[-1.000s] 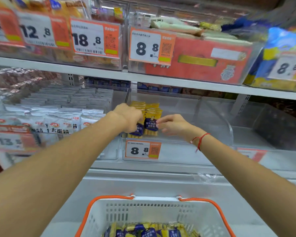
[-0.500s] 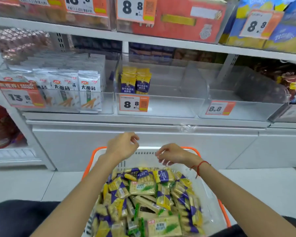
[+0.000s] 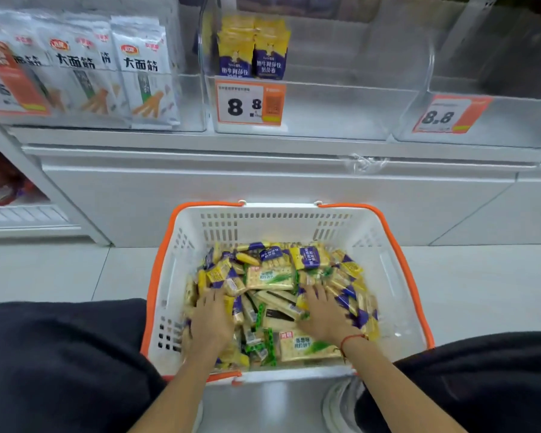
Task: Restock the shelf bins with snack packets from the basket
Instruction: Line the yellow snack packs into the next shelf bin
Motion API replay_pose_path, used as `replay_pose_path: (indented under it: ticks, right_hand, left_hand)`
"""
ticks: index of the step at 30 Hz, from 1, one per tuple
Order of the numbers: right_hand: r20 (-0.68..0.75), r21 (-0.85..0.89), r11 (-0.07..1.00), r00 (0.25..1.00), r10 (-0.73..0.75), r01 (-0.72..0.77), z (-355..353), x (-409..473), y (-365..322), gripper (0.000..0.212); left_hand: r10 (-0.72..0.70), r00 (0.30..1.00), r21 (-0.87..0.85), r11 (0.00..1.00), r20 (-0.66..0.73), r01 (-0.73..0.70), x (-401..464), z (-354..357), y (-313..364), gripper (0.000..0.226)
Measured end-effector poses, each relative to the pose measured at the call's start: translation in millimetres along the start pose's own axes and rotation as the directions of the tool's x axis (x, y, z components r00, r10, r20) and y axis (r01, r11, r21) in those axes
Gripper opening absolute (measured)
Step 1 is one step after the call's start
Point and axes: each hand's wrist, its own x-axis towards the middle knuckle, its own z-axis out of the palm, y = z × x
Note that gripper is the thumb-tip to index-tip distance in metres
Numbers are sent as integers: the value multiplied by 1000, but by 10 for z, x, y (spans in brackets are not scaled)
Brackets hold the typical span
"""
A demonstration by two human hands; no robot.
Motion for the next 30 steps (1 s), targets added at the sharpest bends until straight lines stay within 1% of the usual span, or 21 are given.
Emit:
replay_pose_path:
  ticks: [2,3,5,7,9,12,13,15,17,18,19,20,21,22,23,24,26,27,28,29,30]
  right_hand:
    - [79,107,993,996,39,-47,-12,43,0,86]
    - [119,167,983,991,60,-80,-28,71,-1,92]
    - [138,195,974,987,84,-111,-79,91,-24,95]
    - [56,160,982,994,92,-100,-103,88,-28,87]
    - [-25,126,988,996,89,-85,-122,58,-15,79]
    - [-33,94,995,999,44,-40,-200,20,-20,67]
    - [-16,103,994,999,30,-28,-250,12,-32,62]
    - [5,150,988,999,40,-40,-373,-7,-71,52]
    - [-54,281,958,996,75,-57,-495,-25,-113,33]
    - [-100,382,922,989,112,-66,-550,-35,-132,21]
    - [-127,511,856,979,161,-75,-600,-40,-151,19]
    - [-122,666,742,969,214,-80,-653,-40,-178,26]
    - [-81,812,578,964,253,-84,-705,-39,-208,29]
    - [-23,913,399,963,268,-89,-762,-51,-259,25]
    - [30,963,250,965,259,-97,-813,-73,-317,19]
    - [59,983,154,969,239,-98,-850,-81,-368,14]
    - [69,995,55,977,200,-81,-898,-95,-448,5]
    - [67,997,16,982,178,-71,-906,-97,-468,6]
    - [66,998,-23,986,151,-64,-913,-100,-480,9]
    - [62,997,-57,991,117,-56,-920,-99,-486,11]
    - [59,995,-81,995,85,-52,-930,-101,-491,11]
  left_hand:
    - [18,997,26,1000,-79,-16,-73,73,-38,77]
    - [1,995,37,999,-105,3,-87,84,-52,80]
    - [-46,993,77,995,-109,55,-92,79,-81,83]
    - [-50,994,158,985,-96,65,-88,59,-89,85]
    - [-57,991,212,974,-122,82,-63,1,-34,84]
    - [-64,984,223,970,-164,100,-32,-113,57,66]
    - [-74,984,204,973,-161,107,-40,-136,63,59]
    - [-96,978,98,988,-186,115,-73,-182,95,45]
    - [-121,960,-48,993,-252,112,-71,-201,132,36]
    - [-116,948,-103,991,-297,89,-69,-233,180,33]
    - [-107,939,-167,984,-327,54,-52,-272,232,32]
    - [-106,943,-270,963,-316,18,-41,-353,309,33]
    - [-118,956,-402,915,-268,1,-14,-444,386,34]
    - [-141,972,-552,834,-189,14,38,-530,447,34]
    - [-160,984,-685,726,-81,62,87,-618,504,33]
    - [-174,984,-801,585,27,125,129,-706,549,33]
    - [-160,966,-935,260,205,242,172,-836,576,33]
    - [-114,959,-953,132,260,274,145,-884,583,29]
    - [-63,954,-954,43,292,295,115,-911,576,27]
    - [-20,954,-954,-8,300,300,97,-918,563,31]
    - [14,952,-951,-48,306,307,82,-926,550,41]
